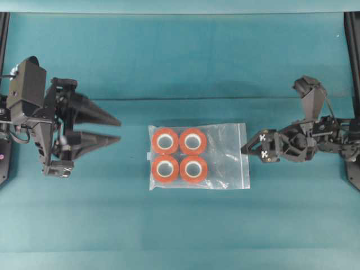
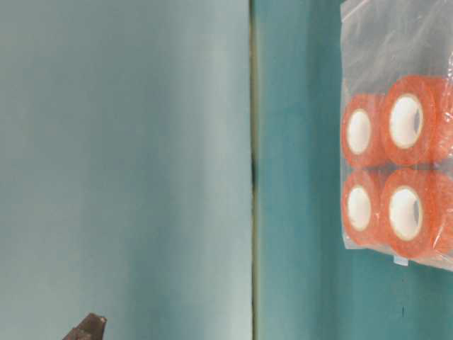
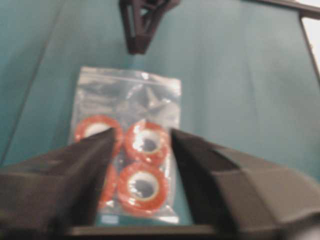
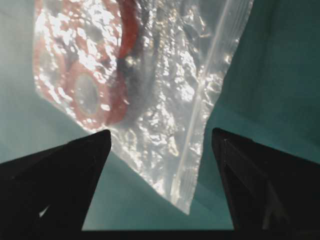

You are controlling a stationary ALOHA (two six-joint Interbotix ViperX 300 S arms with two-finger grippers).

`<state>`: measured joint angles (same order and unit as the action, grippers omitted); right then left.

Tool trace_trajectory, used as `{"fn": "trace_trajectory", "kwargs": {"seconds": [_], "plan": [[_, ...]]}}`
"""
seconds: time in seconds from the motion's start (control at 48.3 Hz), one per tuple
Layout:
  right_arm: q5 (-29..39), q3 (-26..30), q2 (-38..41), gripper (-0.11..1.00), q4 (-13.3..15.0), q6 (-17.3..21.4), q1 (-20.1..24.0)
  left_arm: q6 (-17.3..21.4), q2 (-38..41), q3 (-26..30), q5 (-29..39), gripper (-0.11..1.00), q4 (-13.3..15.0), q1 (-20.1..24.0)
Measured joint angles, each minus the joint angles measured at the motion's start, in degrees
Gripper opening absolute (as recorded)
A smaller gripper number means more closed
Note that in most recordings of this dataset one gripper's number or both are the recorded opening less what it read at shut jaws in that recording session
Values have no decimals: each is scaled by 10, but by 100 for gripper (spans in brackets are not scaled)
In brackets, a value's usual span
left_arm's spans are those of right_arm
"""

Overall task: Hand over the clear zip bag and make it stand upright.
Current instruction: 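Close the right gripper on the bag's right edge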

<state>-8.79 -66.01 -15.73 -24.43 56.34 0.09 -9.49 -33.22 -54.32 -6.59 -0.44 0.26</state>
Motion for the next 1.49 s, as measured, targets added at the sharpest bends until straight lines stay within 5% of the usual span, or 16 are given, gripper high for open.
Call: {"fn": "trace_trajectory", "kwargs": {"seconds": [0.104, 0.456, 1.264, 1.388, 1.492], "plan": [[-20, -2, 13, 91, -11, 7, 4, 0, 1, 0, 0, 94, 1, 2], [-110, -14, 85, 91, -16, 58, 29, 2, 15, 0, -1, 91, 0, 4], [-156, 62, 185, 90, -18, 64, 47, 3, 23, 0, 0, 91, 0, 4], [-152, 62, 185, 82, -24, 64, 46, 3, 23, 0, -1, 91, 0, 4], [-142, 62, 186, 63, -25, 64, 44, 4, 23, 0, -1, 91, 1, 4]]}}
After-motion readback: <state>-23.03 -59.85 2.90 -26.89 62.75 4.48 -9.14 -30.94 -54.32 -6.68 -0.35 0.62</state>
